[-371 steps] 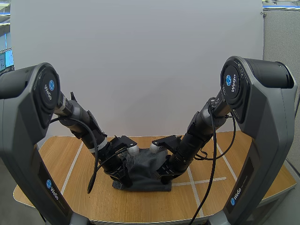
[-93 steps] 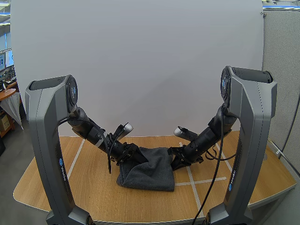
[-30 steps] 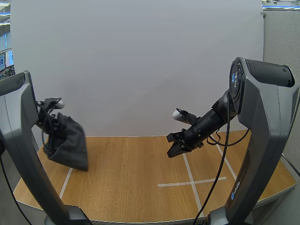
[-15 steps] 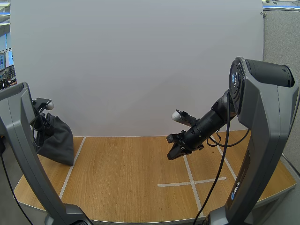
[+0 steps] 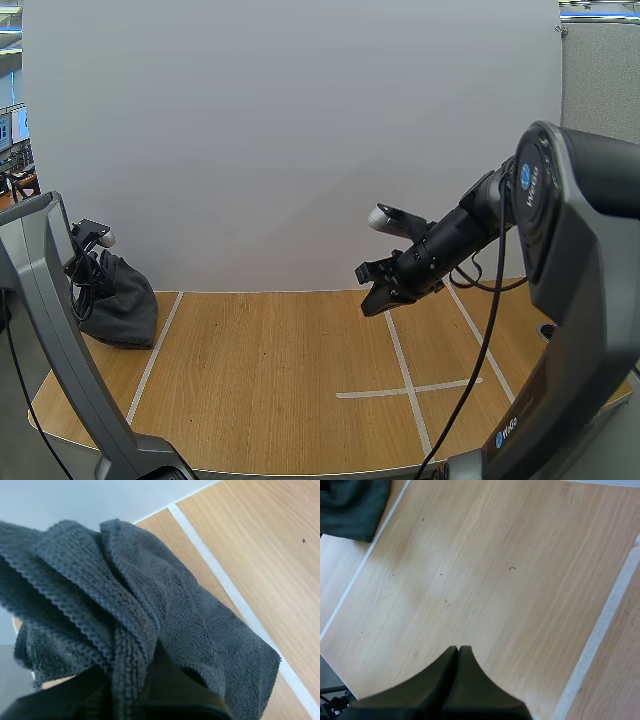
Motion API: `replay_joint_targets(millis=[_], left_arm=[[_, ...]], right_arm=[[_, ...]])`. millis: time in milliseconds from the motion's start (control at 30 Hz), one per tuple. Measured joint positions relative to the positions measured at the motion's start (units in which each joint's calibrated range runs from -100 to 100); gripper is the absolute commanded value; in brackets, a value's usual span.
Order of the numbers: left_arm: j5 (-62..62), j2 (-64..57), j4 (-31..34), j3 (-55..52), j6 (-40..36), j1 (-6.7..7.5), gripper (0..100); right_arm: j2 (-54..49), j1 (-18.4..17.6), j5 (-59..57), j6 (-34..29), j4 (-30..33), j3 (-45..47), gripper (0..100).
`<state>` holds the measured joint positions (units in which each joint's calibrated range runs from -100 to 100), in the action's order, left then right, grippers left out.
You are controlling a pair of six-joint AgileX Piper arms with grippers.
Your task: Fold the towel
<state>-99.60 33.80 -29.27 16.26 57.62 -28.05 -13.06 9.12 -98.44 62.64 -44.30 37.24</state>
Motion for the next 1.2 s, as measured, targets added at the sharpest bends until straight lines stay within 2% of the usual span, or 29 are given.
replay_joint_targets(millis=[100,200,433,733,800,900,1200], left_arm=[[0.0,0.0,1.31,0.04,0.83,0.58,0],[0.0,0.21,2.27,0.04,1.65,2.22,0],[0.0,0.77,2.27,0.04,2.79,2.96,0],[0.0,2.24,3.36,0.72,4.37,2.96,0],[0.0,3.13,5.77,1.68,4.88,2.96,0],[0.0,3.78,6.02,2.49,4.96,2.96,0],[0.0,4.7,7.37,5.33,9.42,2.96,0]], right_arm=[[-3.55,0.0,0.0,-1.43,2.49,0.0,0],[-5.81,0.0,-0.21,-2.81,3.39,0.0,0],[-10.23,0.0,-0.21,-4.15,3.65,0.0,0],[-15.27,0.0,-0.37,-5.86,5.04,0.0,0],[-18.29,0.0,-0.37,-7.04,6.02,0.0,0],[-21.46,0.0,-0.56,-8.38,6.35,0.0,0],[-28.52,0.0,-0.75,-10.97,7.91,0.0,0]])
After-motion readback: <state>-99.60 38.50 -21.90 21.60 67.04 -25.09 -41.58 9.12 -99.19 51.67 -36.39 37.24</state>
